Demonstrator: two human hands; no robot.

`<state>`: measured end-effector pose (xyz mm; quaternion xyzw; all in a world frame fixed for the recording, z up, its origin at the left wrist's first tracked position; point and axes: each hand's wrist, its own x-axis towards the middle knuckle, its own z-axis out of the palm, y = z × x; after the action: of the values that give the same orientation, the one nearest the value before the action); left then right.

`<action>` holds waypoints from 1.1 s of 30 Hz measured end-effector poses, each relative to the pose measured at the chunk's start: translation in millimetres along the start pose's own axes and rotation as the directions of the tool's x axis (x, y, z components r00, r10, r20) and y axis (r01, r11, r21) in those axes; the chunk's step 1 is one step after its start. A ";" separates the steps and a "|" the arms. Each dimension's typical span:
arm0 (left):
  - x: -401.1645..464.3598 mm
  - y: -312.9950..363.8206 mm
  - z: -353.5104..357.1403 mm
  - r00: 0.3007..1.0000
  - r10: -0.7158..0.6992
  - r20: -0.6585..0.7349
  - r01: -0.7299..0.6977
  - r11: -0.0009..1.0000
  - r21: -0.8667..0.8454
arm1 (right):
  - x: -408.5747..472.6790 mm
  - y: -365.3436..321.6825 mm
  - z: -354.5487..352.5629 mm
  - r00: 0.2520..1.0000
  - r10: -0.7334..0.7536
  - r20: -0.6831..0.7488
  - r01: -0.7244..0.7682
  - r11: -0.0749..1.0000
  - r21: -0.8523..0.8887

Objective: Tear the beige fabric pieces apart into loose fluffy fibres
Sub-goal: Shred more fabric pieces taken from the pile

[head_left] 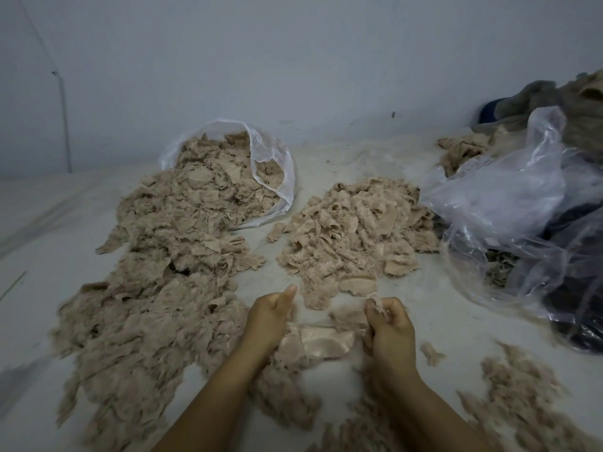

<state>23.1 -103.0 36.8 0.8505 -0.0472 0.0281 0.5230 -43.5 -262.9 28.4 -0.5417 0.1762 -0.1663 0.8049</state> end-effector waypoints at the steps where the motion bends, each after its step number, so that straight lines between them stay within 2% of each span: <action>1: -0.7 -0.5 -2.2 0.999 -0.001 0.046 0.000 1.000 0.023 | 0.7 -1.3 -1.1 1.000 0.020 0.012 -0.020 1.000 -0.002; 4: -7.2 9.1 -2.8 0.969 0.013 0.247 -0.019 1.000 0.020 | 1.1 -0.8 0.3 0.992 0.075 0.098 -0.069 0.996 -0.063; 6: -11.7 18.0 2.5 0.899 0.044 0.436 -0.025 0.998 -0.049 | -0.6 0.4 3.3 0.980 0.097 0.172 -0.074 0.988 -0.133; 7: -13.5 23.2 5.5 0.876 0.056 0.480 -0.024 0.997 -0.074 | -1.4 0.5 4.2 0.976 0.093 0.198 -0.059 0.983 -0.171; 11: -14.8 32.1 11.0 0.904 0.101 0.417 -0.030 0.985 -0.173 | -1.1 -0.9 1.9 0.978 0.011 0.209 0.028 0.983 -0.182; 15: -16.7 33.6 11.5 0.902 0.054 0.427 0.067 0.962 -0.265 | -0.8 1.4 -0.6 0.993 -0.016 0.121 0.040 0.980 -0.196; 19: -14.8 35.3 13.2 0.900 -0.061 0.432 0.230 0.908 -0.351 | -5.5 3.9 3.7 0.996 0.044 0.081 -0.035 0.993 -0.109; 22: -12.3 34.8 11.3 0.907 -0.150 0.394 0.296 0.892 -0.341 | -8.7 3.1 4.4 0.988 0.135 0.075 -0.134 0.991 -0.022; 27: -3.7 39.0 14.7 0.938 -0.204 0.279 0.268 0.939 -0.214 | -13.4 3.6 8.5 0.986 0.125 0.114 -0.117 0.990 -0.076; 30: 9.7 39.3 7.2 0.972 -0.231 0.049 0.236 0.938 -0.255 | -15.2 3.7 5.2 0.990 0.112 0.085 -0.098 0.983 -0.153; 31: 14.2 39.5 2.2 0.978 -0.206 0.023 0.204 0.936 -0.288 | -15.0 3.0 3.0 0.991 0.110 0.078 -0.096 0.981 -0.166; 33: 16.9 42.7 -1.5 0.978 -0.132 0.161 0.191 0.877 -0.440 | -12.6 1.1 -1.5 0.990 0.119 0.080 -0.106 0.983 -0.147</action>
<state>35.2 -121.6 77.0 0.7062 -0.0144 -0.0814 0.7032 -55.2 -257.9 28.2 -0.5937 0.1820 -0.0833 0.7794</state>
